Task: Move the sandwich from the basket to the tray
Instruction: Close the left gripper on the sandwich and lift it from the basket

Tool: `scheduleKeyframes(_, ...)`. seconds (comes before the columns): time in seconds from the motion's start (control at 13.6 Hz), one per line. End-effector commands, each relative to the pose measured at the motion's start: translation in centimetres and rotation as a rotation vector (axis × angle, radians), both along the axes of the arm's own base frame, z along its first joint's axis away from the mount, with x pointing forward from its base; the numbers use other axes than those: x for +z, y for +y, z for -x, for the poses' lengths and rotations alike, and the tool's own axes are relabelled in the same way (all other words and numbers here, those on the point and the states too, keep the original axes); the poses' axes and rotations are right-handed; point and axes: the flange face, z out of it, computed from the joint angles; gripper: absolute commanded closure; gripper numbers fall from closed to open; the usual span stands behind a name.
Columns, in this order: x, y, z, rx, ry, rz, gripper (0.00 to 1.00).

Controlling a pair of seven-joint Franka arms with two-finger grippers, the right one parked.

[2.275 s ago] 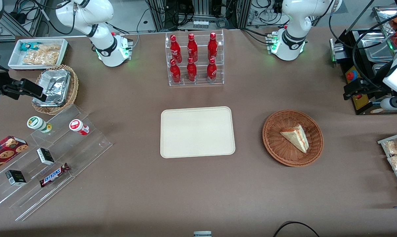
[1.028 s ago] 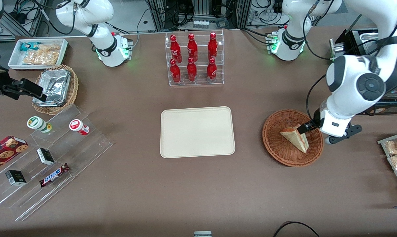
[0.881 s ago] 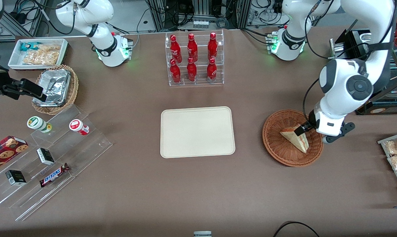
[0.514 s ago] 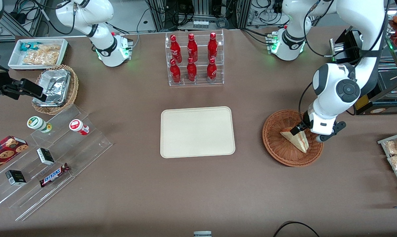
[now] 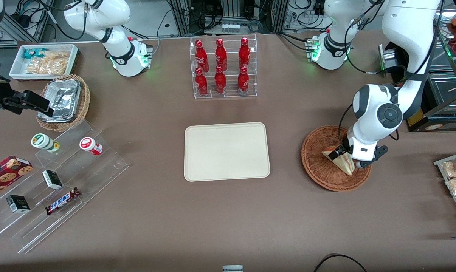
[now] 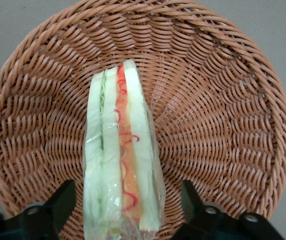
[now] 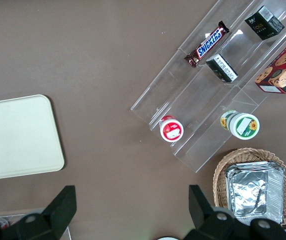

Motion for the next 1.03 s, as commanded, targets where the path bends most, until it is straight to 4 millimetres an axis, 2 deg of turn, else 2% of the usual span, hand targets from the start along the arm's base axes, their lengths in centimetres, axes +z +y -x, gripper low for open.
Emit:
scheduleKeyframes(0.0, 0.3, 0.7, -0.5, 0.021, -0.017, -0.005, 0.85)
scheduleKeyframes(0.07, 0.8, 0.7, -0.7, 0.018, -0.024, -0.005, 0.9)
scheduleKeyframes(0.22, 3.3, 0.6, -1.6, 0.022, -0.035, -0.009, 0.92)
scheduleKeyframes(0.37, 7.9, 0.6, -2.8, 0.018, 0.007, -0.025, 0.92)
scheduleKeyframes(0.51, 13.7, -1.2, -4.3, -0.012, 0.064, -0.035, 0.91)
scheduleKeyframes(0.59, 16.3, -3.8, -4.7, -0.047, 0.084, -0.039, 0.91)
scheduleKeyframes(0.66, 18.1, -6.5, -4.8, -0.082, 0.097, -0.04, 0.91)
scheduleKeyframes(0.73, 18.9, -9.4, -4.6, -0.112, 0.091, -0.038, 0.91)
scheduleKeyframes(0.88, 19.0, -16.7, -2.5, -0.177, 0.084, -0.041, 0.91)
scheduleKeyframes(0.95, 18.2, -20.3, -1.5, -0.21, 0.089, -0.043, 0.91)
